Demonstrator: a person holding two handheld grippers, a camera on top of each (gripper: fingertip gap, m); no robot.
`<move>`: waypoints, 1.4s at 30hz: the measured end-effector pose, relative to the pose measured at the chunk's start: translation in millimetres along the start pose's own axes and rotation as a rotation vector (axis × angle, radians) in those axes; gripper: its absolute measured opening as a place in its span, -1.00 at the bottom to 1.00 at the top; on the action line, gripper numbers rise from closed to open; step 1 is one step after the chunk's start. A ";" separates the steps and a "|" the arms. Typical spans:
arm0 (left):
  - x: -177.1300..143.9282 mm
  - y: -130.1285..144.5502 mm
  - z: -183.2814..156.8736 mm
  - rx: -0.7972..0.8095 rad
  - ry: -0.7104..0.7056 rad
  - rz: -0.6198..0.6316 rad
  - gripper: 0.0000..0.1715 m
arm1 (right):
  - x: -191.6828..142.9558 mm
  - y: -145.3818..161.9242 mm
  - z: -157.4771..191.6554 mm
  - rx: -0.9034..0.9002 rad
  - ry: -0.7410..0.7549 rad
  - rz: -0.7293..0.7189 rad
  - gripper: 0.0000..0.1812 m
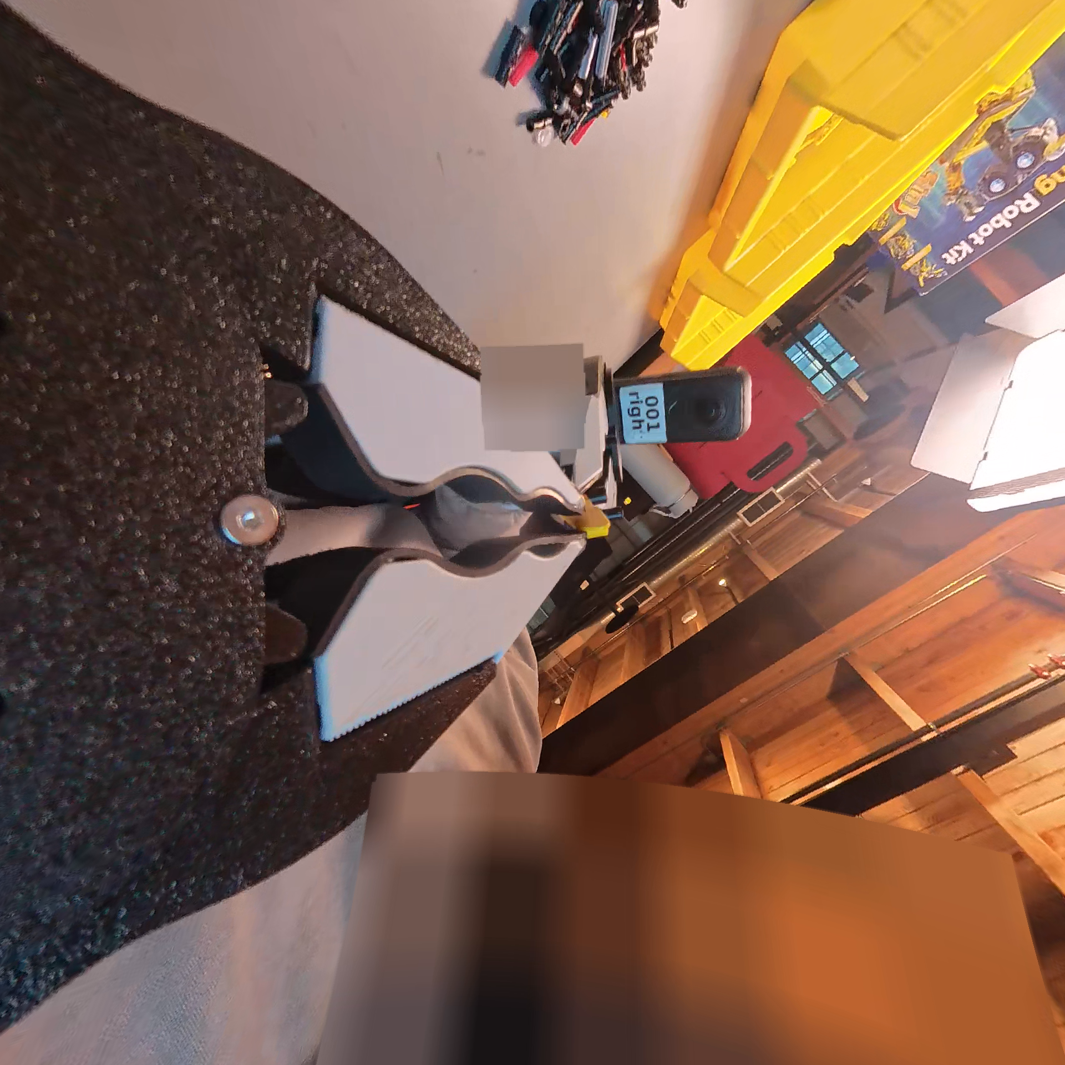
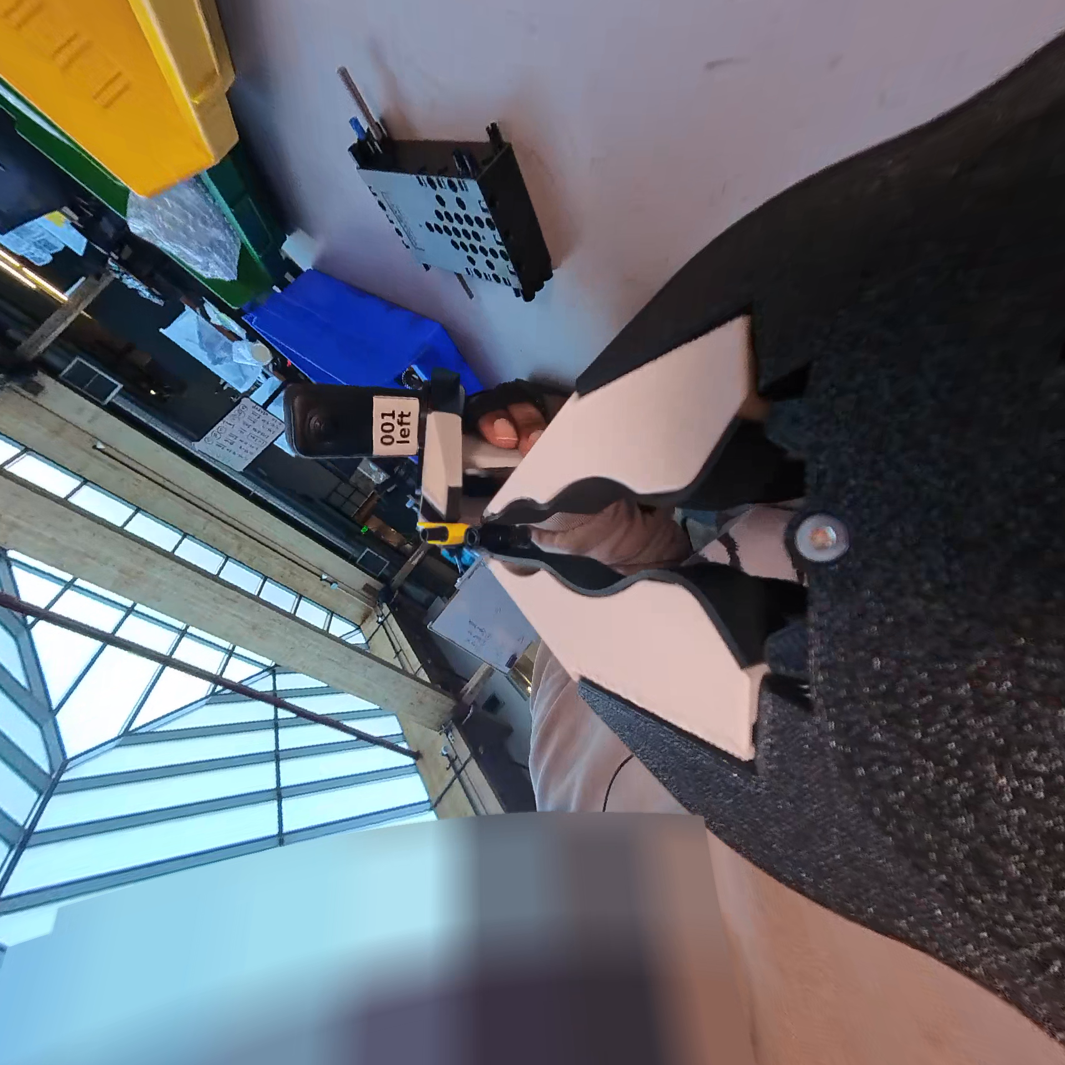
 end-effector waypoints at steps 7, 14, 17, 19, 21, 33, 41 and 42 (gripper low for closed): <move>1.0 -0.3 -1.4 0.069 -0.004 -0.005 -0.77 | 3.7 6.7 1.7 -0.133 0.106 0.008 -0.93; 3.3 3.9 -6.6 0.299 -0.077 0.109 -0.94 | 5.2 10.6 5.4 -0.301 0.118 0.100 -0.93; 6.2 9.5 -11.7 0.445 -0.092 0.218 -0.93 | 3.6 1.2 14.5 -0.428 0.095 0.166 -0.71; 9.7 15.0 -14.2 0.505 -0.091 0.265 -0.93 | 2.7 -3.1 21.5 -0.500 0.079 0.195 -0.78; 12.1 18.6 -15.4 0.506 -0.073 0.282 -0.93 | 3.0 0.2 24.1 -0.570 0.080 0.242 -0.93; 13.1 17.6 -16.7 0.452 -0.042 0.256 -0.93 | 1.4 3.7 26.2 -0.615 0.016 0.193 -0.98; -19.9 -13.1 -14.9 0.478 -0.121 0.120 -0.93 | -48.8 -59.0 43.4 -0.714 0.114 -0.021 -0.97; -16.5 -11.5 -11.5 0.442 -0.112 0.120 -0.93 | -48.6 -54.4 38.2 -0.721 0.143 0.025 -0.97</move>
Point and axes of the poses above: each gripper's, where its closed fingertips meet, x out along the fingers, y out of its underside, z = x × y across the jaws, the point moved 9 cm from there along -x, back along the fingers, and after that the axes turned 13 degrees about -z, right-handed, at the moved point
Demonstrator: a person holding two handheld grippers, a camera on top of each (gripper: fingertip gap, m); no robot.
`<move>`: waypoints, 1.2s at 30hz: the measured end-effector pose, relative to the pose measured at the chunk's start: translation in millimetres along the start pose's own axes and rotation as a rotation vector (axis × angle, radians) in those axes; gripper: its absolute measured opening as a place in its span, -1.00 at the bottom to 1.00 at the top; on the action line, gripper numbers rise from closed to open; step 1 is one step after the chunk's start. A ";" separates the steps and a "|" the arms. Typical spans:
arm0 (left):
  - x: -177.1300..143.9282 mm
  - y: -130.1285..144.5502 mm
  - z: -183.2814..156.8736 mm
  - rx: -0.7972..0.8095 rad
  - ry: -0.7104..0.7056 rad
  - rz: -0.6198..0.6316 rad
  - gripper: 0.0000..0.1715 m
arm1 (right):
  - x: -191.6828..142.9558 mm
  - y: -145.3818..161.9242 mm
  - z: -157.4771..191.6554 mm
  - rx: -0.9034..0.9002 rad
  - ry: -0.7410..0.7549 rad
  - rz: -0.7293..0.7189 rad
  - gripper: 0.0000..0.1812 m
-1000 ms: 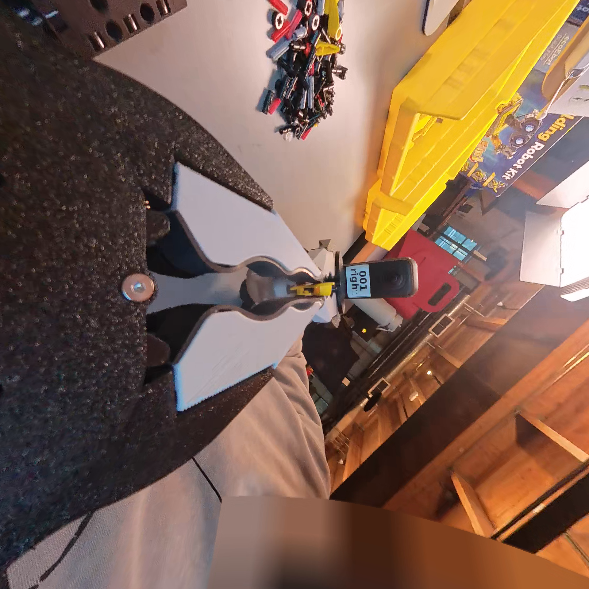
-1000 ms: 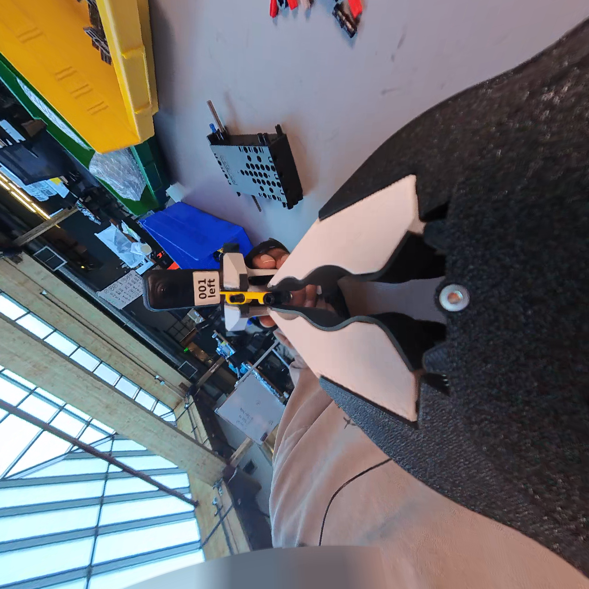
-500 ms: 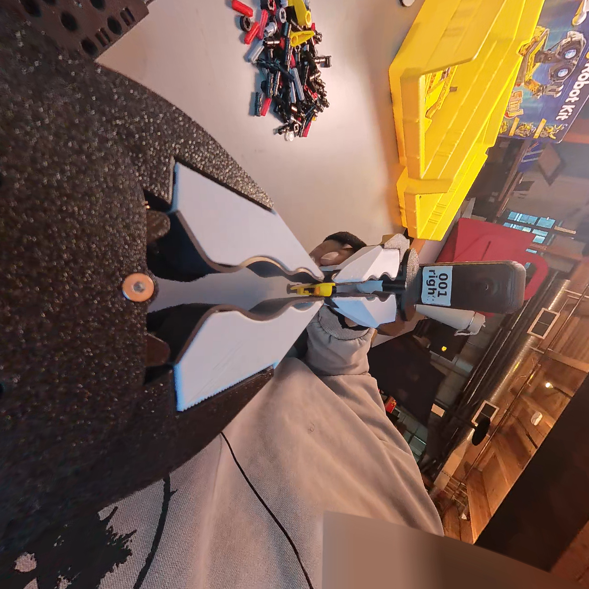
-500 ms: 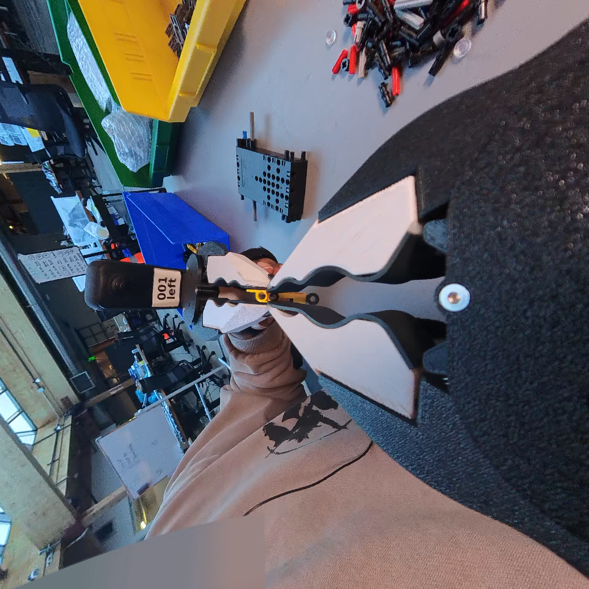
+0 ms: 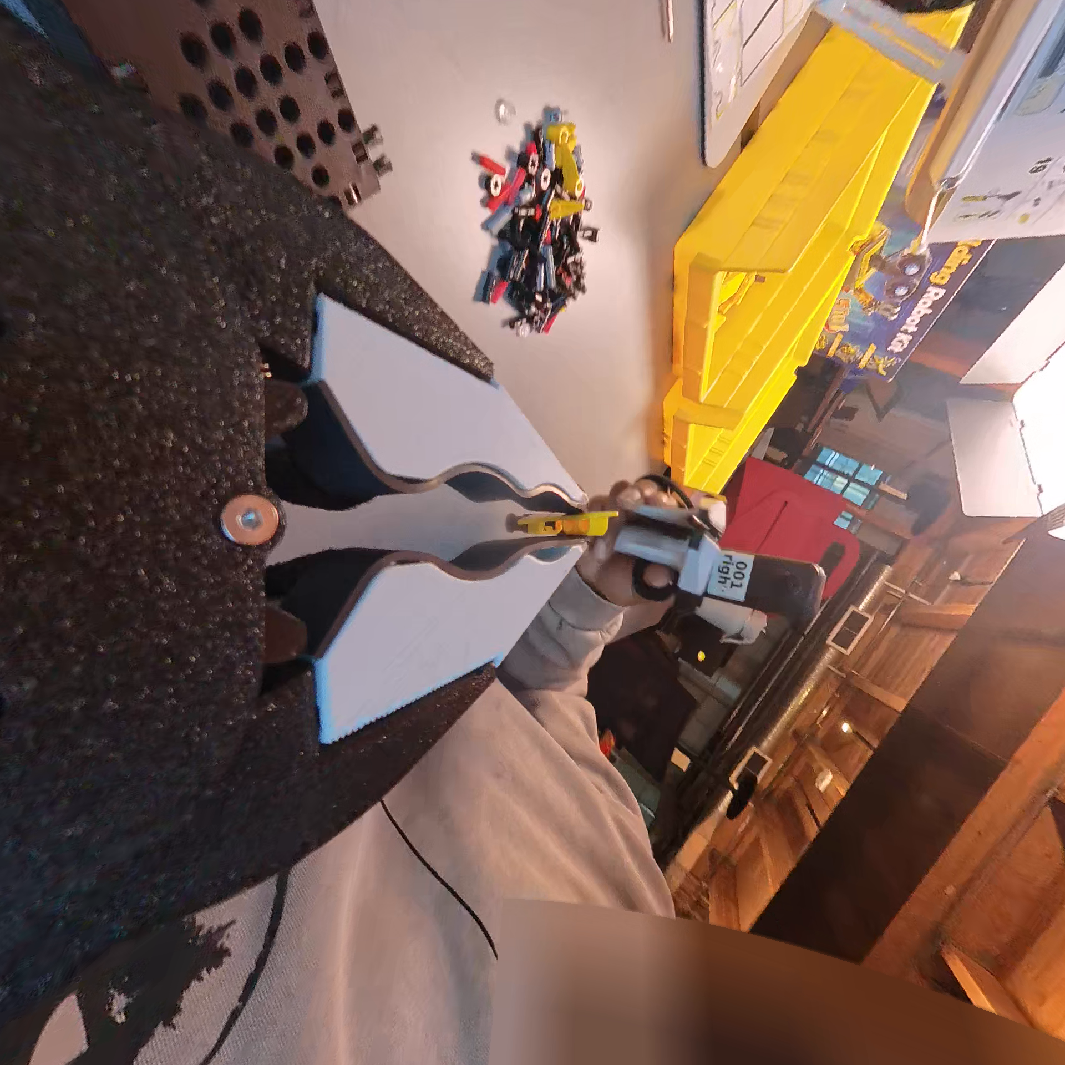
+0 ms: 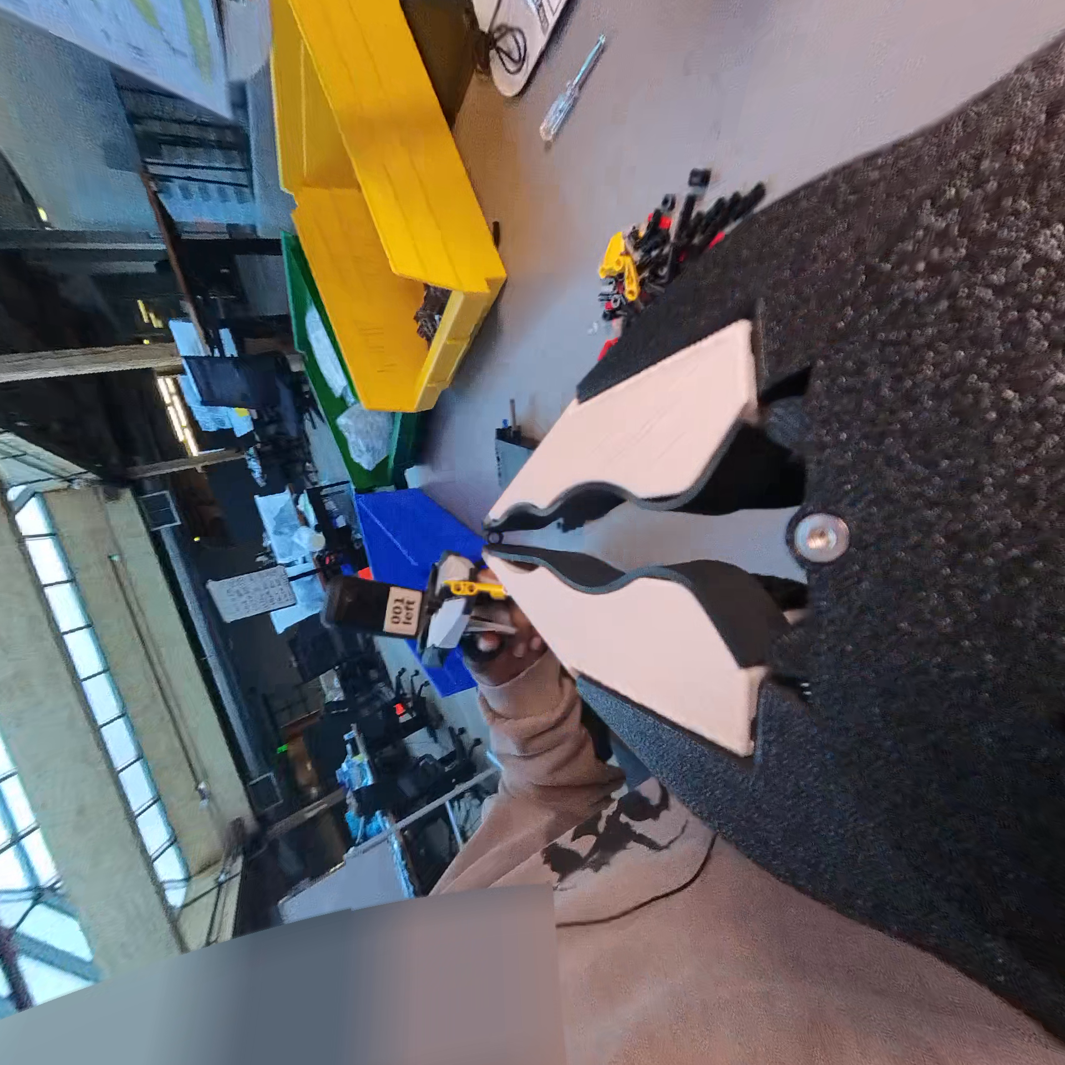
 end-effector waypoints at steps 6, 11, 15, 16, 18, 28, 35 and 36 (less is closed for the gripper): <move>2.9 3.2 9.5 -0.089 -0.019 -0.023 -0.93 | 0.2 45.0 -12.0 -0.222 0.057 0.414 -0.96; 7.9 8.8 12.2 -0.176 -0.009 -0.057 -0.93 | 1.5 88.0 -6.7 -0.487 0.025 0.787 -0.96; 13.2 15.7 12.9 -0.214 -0.010 -0.050 -0.93 | 0.7 95.5 -5.7 -0.525 0.016 0.844 -0.83; 14.7 17.1 12.4 -0.221 -0.004 -0.046 -0.93 | 3.0 91.5 -4.6 -0.498 0.023 0.807 -0.74; 18.7 20.4 10.6 -0.214 -0.001 -0.028 -0.93 | 12.9 75.0 5.6 -0.399 -0.006 0.635 -0.68; 35.4 32.9 -2.7 -0.136 0.044 0.082 -0.93 | 36.2 64.8 31.8 -0.026 -0.136 0.346 -0.91; 36.1 33.1 -7.1 -0.065 0.036 0.129 -0.93 | 35.2 70.0 29.3 0.040 -0.164 0.337 -0.91; 36.2 33.4 -7.9 -0.056 0.037 0.138 -0.93 | 35.1 69.9 29.4 0.037 -0.162 0.334 -0.88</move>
Point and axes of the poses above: each gripper's, where its closed fingertips meet, x out along the fingers, y out of its underside, z = x × y across the jaws, the point moved 9 cm from there along -x, back along the fingers, and after that the axes turned 13 degrees about -z, right-handed, at the moved point
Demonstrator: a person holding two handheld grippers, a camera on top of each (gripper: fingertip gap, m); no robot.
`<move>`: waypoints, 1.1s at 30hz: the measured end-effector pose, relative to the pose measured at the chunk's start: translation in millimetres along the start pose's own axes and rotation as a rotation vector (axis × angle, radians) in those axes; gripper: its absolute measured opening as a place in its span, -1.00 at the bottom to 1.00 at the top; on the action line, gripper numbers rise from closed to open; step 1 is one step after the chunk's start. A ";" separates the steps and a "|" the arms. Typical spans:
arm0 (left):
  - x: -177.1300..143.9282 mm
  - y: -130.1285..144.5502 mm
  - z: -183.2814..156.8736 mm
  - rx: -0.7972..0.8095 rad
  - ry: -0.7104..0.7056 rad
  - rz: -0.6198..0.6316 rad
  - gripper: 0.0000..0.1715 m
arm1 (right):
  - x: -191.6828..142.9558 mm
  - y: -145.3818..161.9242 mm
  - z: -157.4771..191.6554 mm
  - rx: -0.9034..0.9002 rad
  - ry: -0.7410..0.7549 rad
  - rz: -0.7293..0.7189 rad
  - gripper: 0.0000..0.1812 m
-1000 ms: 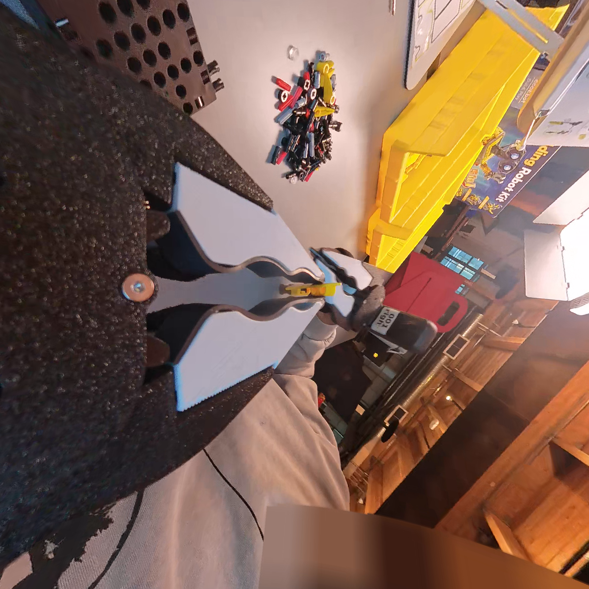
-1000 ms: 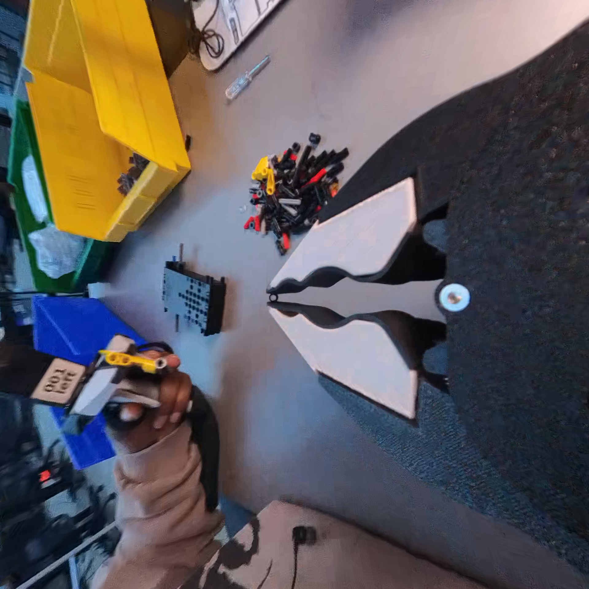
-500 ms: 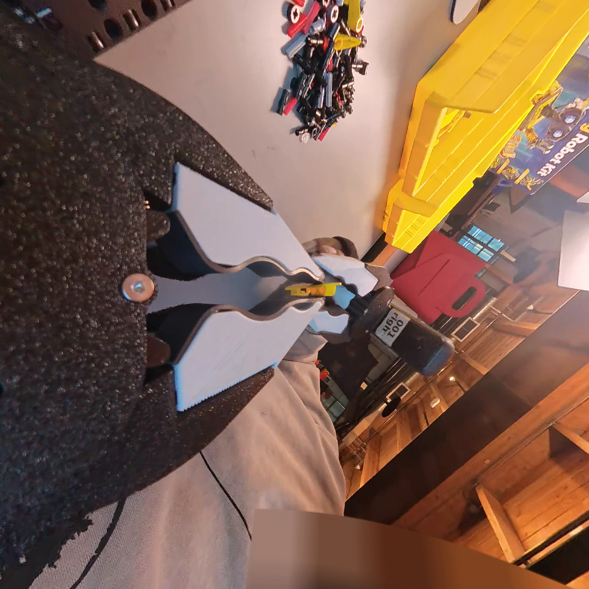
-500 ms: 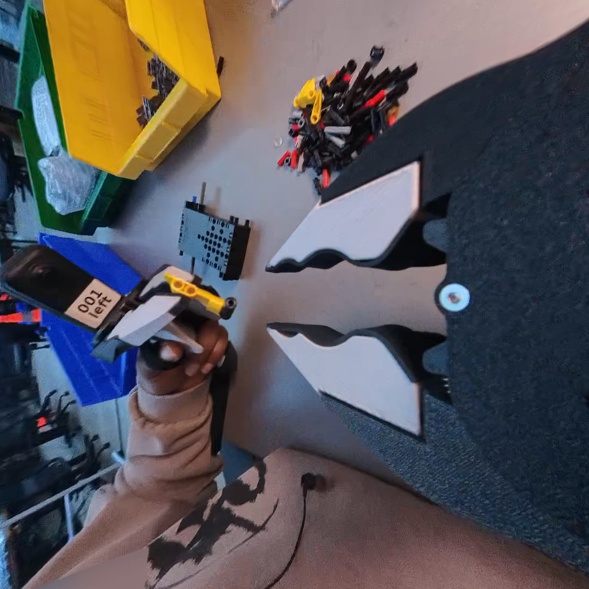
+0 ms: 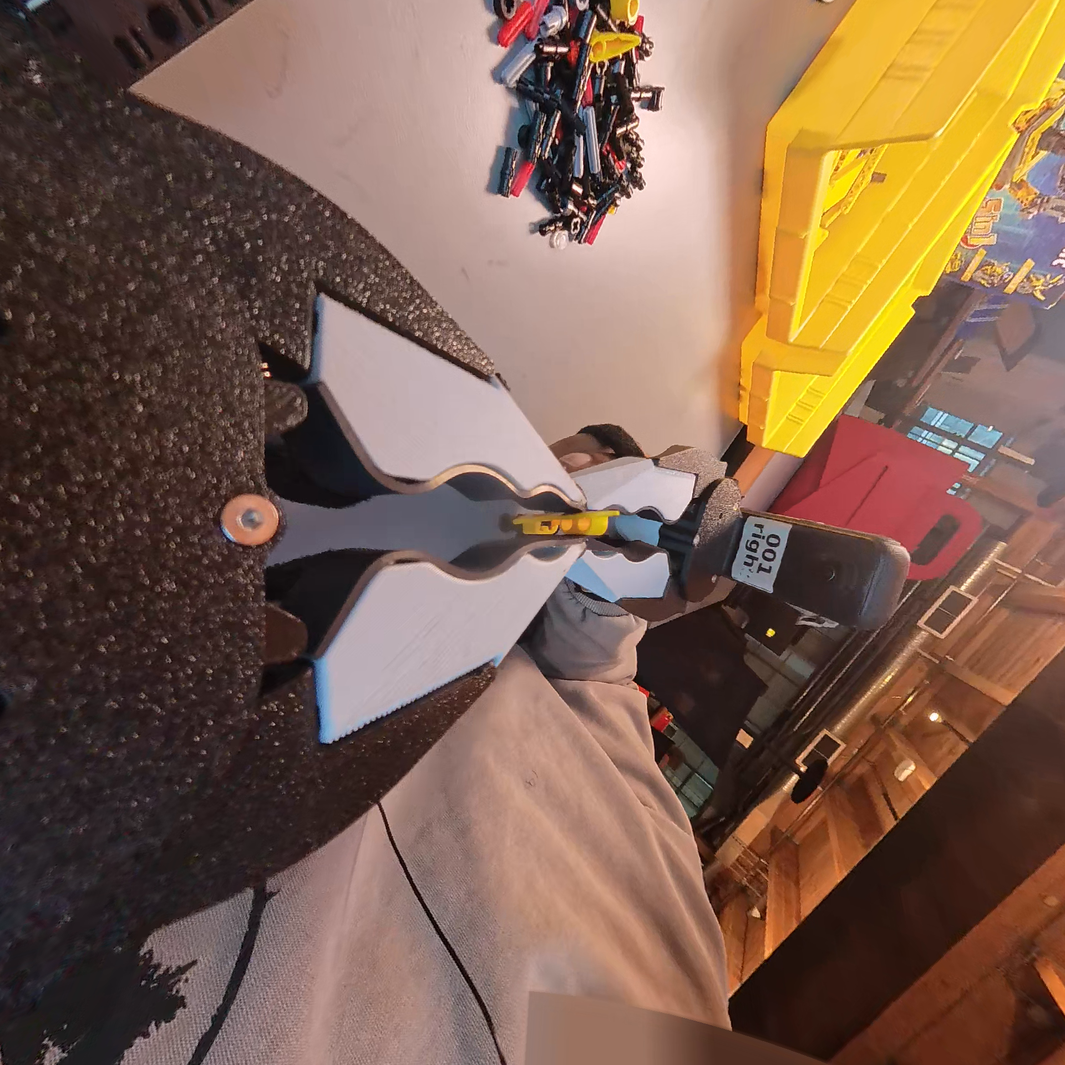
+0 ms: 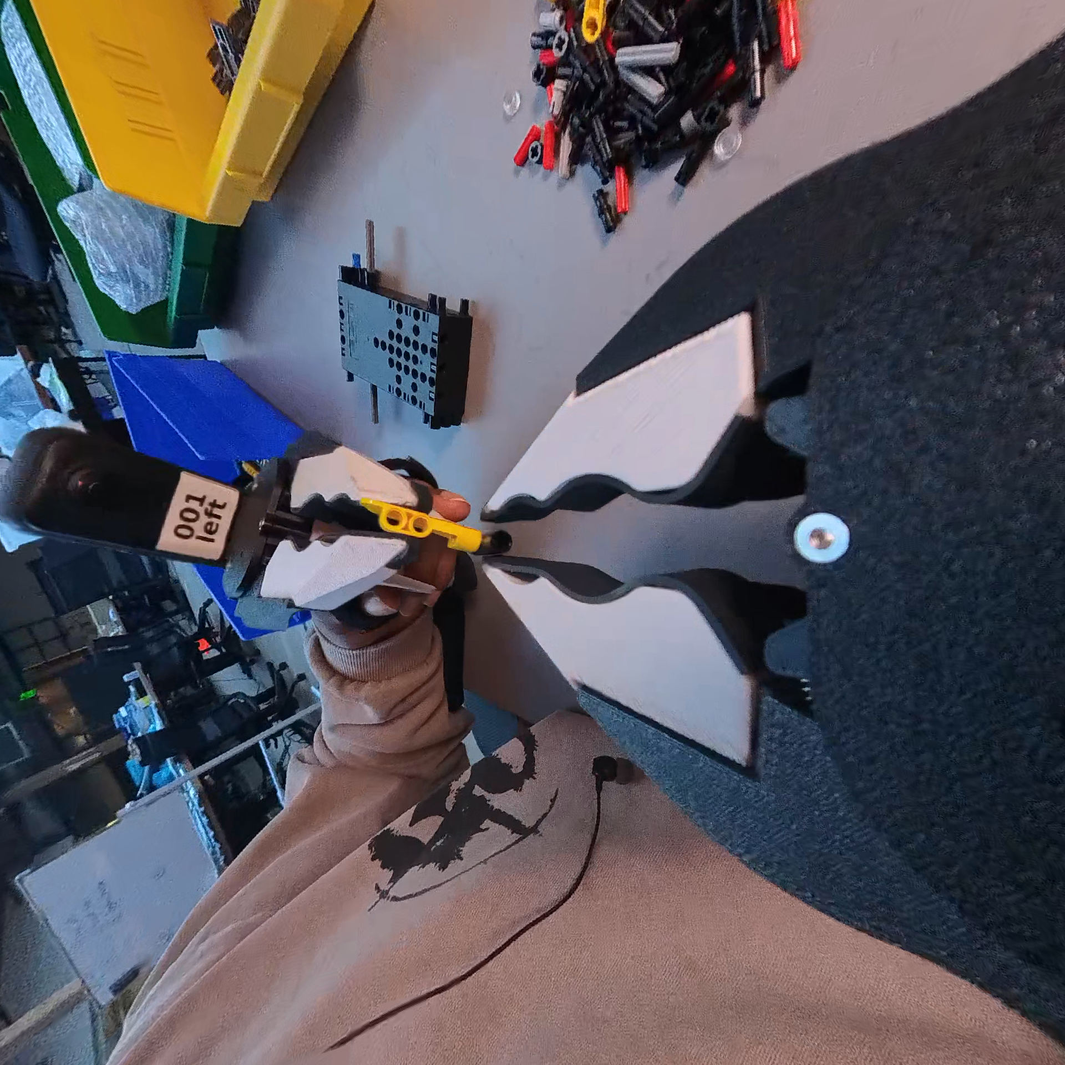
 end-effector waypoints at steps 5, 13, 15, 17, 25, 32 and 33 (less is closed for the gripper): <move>0.3 1.3 0.0 0.018 -0.007 0.019 -0.93 | 0.3 0.3 0.7 -0.009 -0.005 0.009 -0.92; 3.1 6.9 -2.4 0.028 0.001 0.053 -0.77 | 0.7 -3.7 2.8 -0.025 -0.014 -0.045 -0.93; 4.1 8.1 -2.8 0.017 0.013 0.064 -0.80 | 0.8 -4.6 4.3 -0.048 -0.012 -0.056 -0.93; 3.5 7.5 -3.2 0.003 0.029 0.073 -0.81 | 0.9 -4.8 5.5 -0.046 -0.022 -0.061 -0.93; -0.4 5.1 -7.3 0.000 0.068 0.073 -0.93 | -1.0 -9.7 7.8 -0.039 -0.045 -0.104 -0.93; -1.4 4.1 -9.6 0.084 0.043 0.115 -0.94 | -0.2 -9.2 7.1 -0.043 -0.049 -0.088 -0.93; -1.4 4.1 -9.7 0.096 0.038 0.120 -0.94 | -1.1 -9.6 6.7 -0.053 -0.051 -0.073 -0.93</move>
Point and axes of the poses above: each gripper's, where its closed fingertips meet, x out along the fingers, y out of its underside, z = x × y across the jaws, the point moved 9 cm from there along -x, back along the fingers, and after that the axes turned 13 degrees about -z, right-handed, at the moved point
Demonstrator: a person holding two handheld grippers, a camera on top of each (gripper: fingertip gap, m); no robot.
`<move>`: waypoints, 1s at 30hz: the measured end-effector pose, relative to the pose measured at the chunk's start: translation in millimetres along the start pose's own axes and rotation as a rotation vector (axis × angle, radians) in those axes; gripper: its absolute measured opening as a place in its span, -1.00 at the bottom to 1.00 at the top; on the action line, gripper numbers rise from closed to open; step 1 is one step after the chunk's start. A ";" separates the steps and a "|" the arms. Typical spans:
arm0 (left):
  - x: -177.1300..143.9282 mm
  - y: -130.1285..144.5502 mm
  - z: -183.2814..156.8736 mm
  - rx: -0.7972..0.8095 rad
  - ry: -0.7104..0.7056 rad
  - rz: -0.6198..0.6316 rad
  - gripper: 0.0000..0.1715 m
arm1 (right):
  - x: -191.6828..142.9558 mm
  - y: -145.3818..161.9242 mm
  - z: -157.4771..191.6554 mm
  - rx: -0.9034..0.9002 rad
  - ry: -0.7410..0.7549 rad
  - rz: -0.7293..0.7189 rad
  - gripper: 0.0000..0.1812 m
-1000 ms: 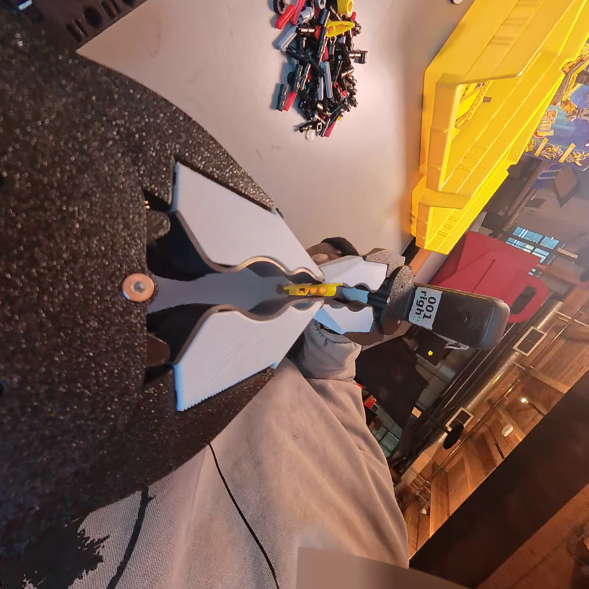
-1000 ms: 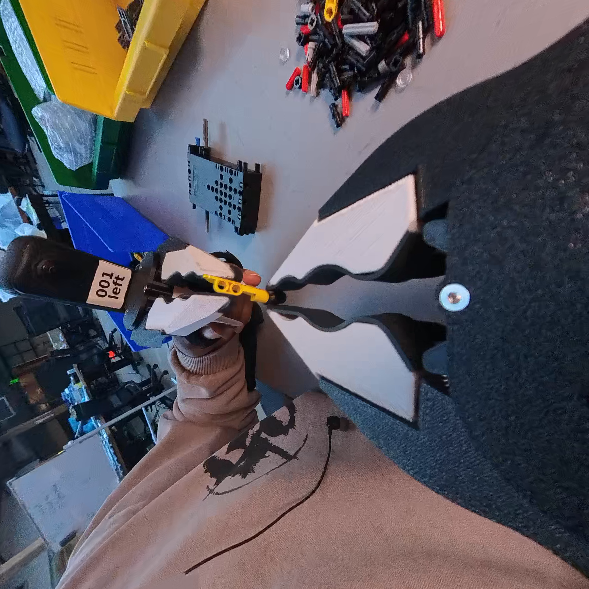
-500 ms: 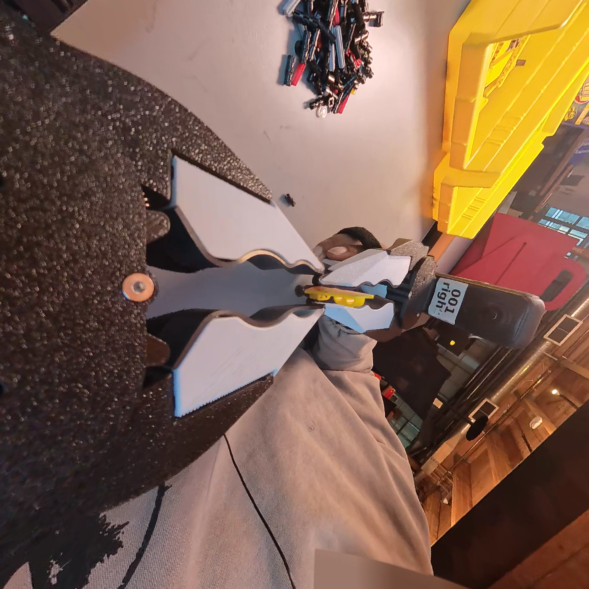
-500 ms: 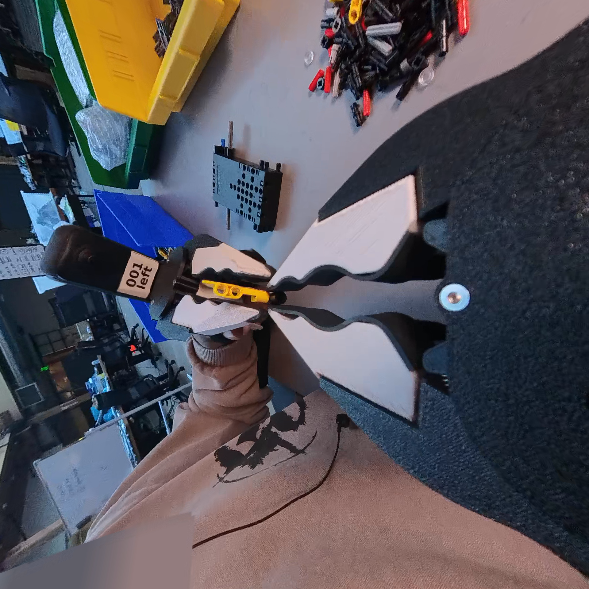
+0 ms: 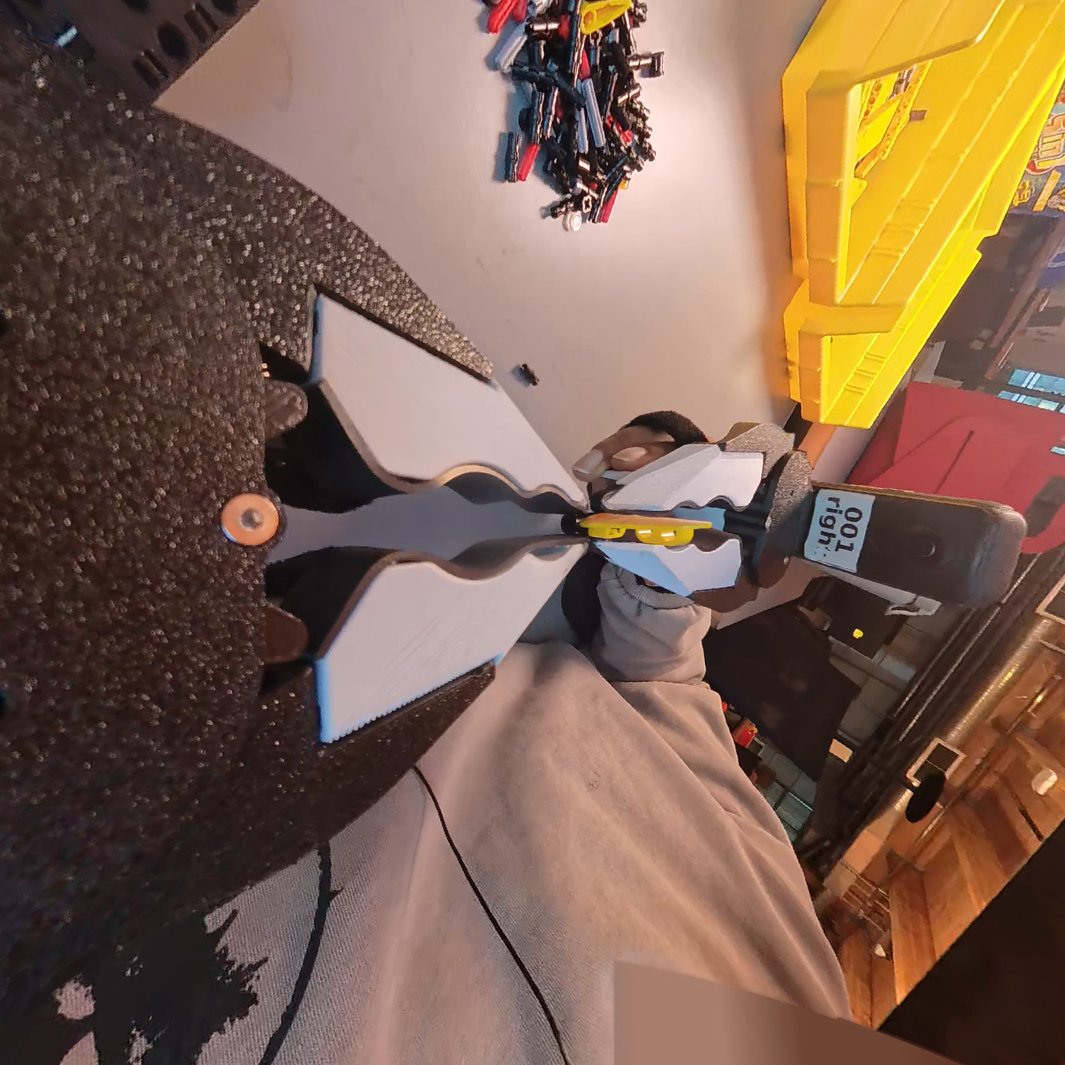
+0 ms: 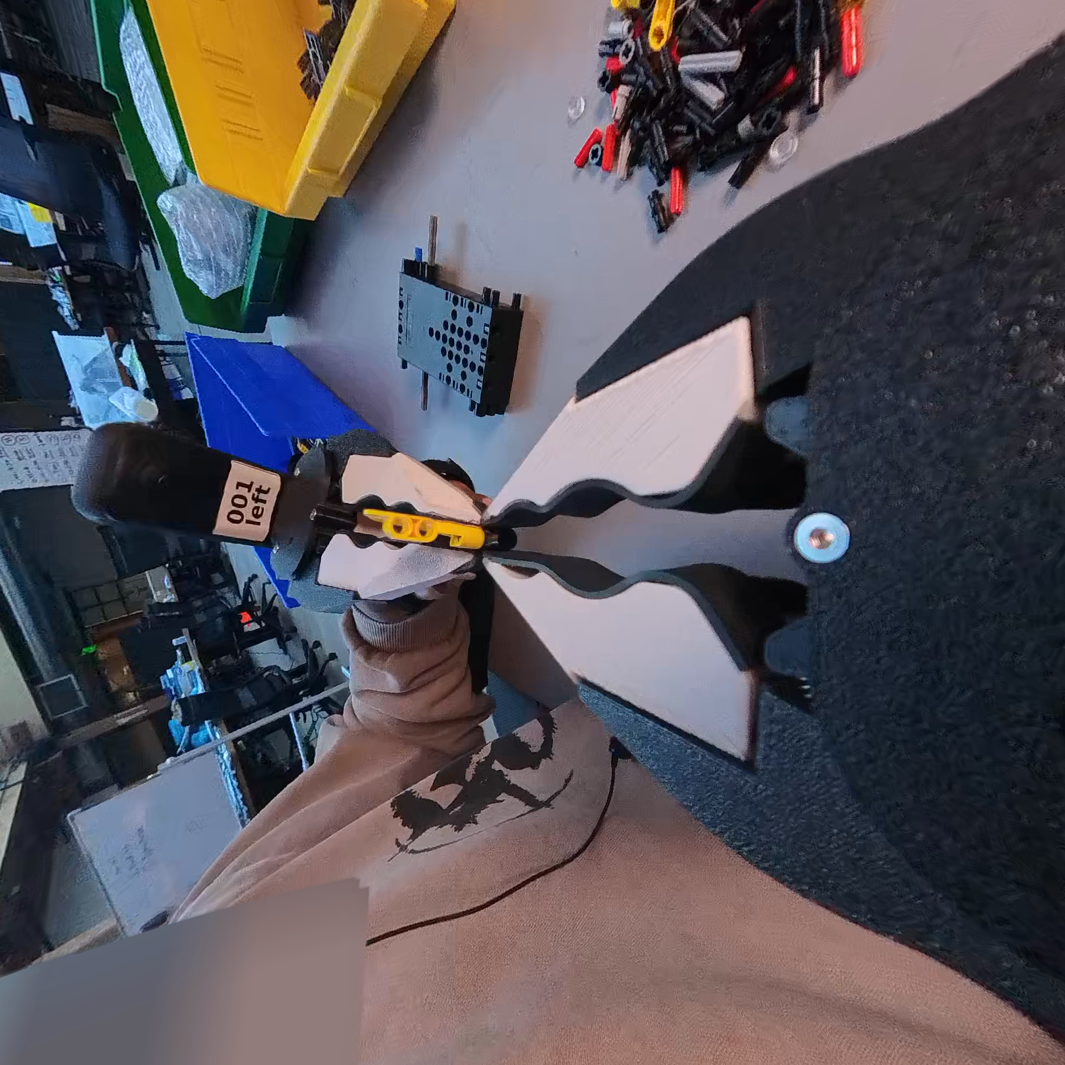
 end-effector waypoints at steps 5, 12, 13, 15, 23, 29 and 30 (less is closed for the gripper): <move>0.0 0.8 0.7 0.007 -0.002 0.012 -0.94 | -6.5 -1.0 -1.2 -0.024 -0.007 0.045 -0.94; -36.6 -13.4 13.9 -0.003 -0.106 -0.101 -0.94 | -44.4 -20.9 -19.2 -0.013 0.096 -0.068 -0.94; -34.6 -12.6 14.0 -0.004 -0.102 -0.097 -0.94 | -42.9 -18.6 -18.9 -0.036 0.111 -0.039 -0.94; -21.1 -9.1 12.2 -0.023 -0.056 -0.075 -0.94 | -25.4 -7.7 -14.0 -0.028 0.088 -0.003 -0.93; -18.4 -5.8 18.7 -0.082 -0.061 -0.074 -0.94 | -25.3 -4.1 -52.3 -0.197 0.342 0.148 -0.93; -17.3 -0.9 25.2 -0.125 -0.090 -0.075 -0.93 | -20.8 17.1 -104.5 -0.346 0.581 0.370 -0.93; -17.7 -0.7 26.1 -0.134 -0.091 -0.082 -0.93 | -21.4 21.7 -108.6 -0.357 0.596 0.396 -0.89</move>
Point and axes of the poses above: each gripper's, where its closed fingertips meet, x out along the fingers, y out of its underside, z = x × y across the jaws, the point moved 9 cm from there along -x, back along the fingers, and after that the axes turned 13 degrees about -z, right-handed, at the moved point
